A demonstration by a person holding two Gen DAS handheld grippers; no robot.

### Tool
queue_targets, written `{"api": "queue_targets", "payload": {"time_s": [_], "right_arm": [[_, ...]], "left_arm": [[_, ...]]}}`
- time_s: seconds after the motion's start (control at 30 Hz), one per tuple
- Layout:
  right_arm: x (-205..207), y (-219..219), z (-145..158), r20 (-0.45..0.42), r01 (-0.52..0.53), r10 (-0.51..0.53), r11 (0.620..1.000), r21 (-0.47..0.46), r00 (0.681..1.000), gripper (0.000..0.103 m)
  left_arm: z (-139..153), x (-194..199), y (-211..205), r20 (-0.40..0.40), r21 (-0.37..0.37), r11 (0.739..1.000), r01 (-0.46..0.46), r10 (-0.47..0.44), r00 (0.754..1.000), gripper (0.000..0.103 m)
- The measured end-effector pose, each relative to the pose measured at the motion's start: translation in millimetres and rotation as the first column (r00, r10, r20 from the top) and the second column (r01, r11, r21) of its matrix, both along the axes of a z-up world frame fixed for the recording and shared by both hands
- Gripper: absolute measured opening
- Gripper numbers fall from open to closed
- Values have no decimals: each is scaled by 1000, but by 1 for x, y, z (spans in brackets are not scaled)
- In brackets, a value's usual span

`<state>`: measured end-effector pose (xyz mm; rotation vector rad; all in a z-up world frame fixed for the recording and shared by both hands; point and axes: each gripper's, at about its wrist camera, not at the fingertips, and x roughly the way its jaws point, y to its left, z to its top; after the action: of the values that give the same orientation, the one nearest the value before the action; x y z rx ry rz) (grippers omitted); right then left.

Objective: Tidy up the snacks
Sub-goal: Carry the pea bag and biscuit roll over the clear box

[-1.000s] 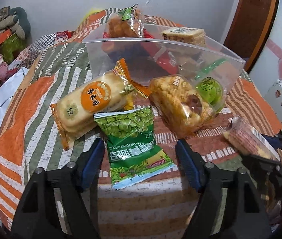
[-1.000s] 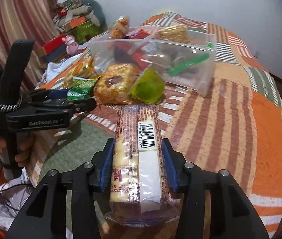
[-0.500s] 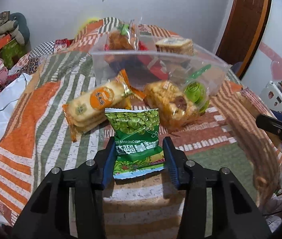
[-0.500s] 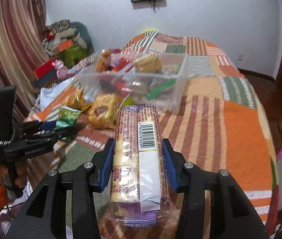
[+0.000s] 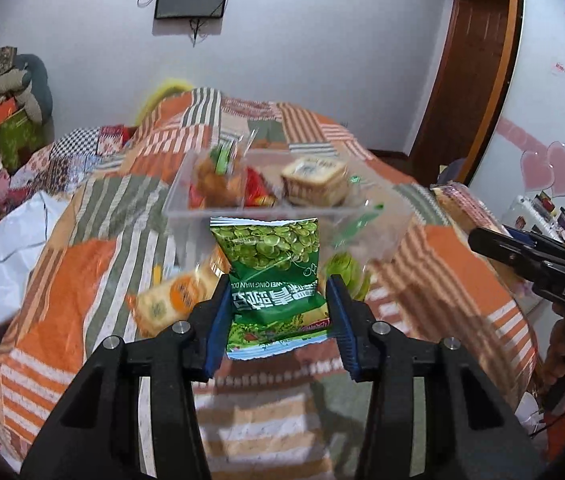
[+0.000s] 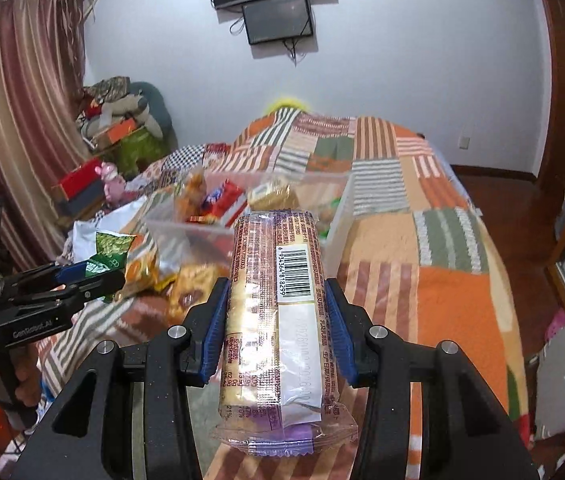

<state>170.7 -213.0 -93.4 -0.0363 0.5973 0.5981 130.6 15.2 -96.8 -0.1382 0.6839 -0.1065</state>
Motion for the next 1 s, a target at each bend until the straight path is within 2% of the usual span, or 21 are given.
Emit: {"api": "queue_targets", "payload": {"time_s": [0.33, 0.57, 1.0], "right_arm": [[20, 4, 28, 78, 33, -36, 999, 42, 996, 43], [40, 8, 37, 98, 55, -61, 996, 66, 993, 43], [76, 29, 33, 88, 72, -75, 996, 44, 993, 43]], "left_arm": [[22, 41, -11, 52, 12, 1000, 15, -16, 999, 46], [28, 69, -18, 70, 23, 1000, 19, -21, 997, 46], [14, 126, -23, 17, -1, 1000, 14, -14, 1000, 46]]}}
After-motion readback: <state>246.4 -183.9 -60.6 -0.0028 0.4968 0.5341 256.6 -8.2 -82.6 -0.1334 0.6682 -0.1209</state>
